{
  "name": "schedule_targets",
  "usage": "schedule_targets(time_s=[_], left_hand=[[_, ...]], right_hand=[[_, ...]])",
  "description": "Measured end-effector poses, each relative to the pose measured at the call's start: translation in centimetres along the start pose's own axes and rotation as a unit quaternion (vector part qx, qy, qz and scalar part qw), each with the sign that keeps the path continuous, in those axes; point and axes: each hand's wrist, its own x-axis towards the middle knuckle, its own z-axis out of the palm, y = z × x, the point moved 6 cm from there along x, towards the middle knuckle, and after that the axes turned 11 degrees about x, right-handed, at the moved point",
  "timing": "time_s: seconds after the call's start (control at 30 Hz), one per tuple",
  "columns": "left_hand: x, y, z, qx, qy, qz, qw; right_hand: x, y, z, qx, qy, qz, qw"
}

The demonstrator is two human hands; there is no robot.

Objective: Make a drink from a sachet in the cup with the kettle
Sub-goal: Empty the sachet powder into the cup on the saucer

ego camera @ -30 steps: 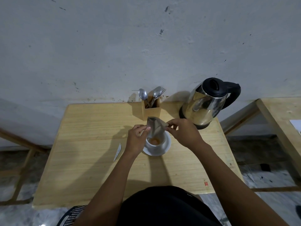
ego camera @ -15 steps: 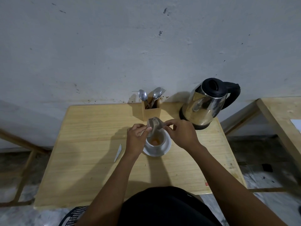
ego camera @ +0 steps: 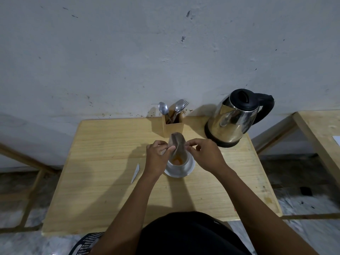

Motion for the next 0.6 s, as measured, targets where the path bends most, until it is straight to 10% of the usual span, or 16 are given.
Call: schedule_targets(time_s=[0.6], left_hand=[[0.1,0.2,0.0,0.001,0.018,0.023,1.000]], right_hand=[[0.7,1.0,-0.4,0.047,-0.017,0.035,0.998]])
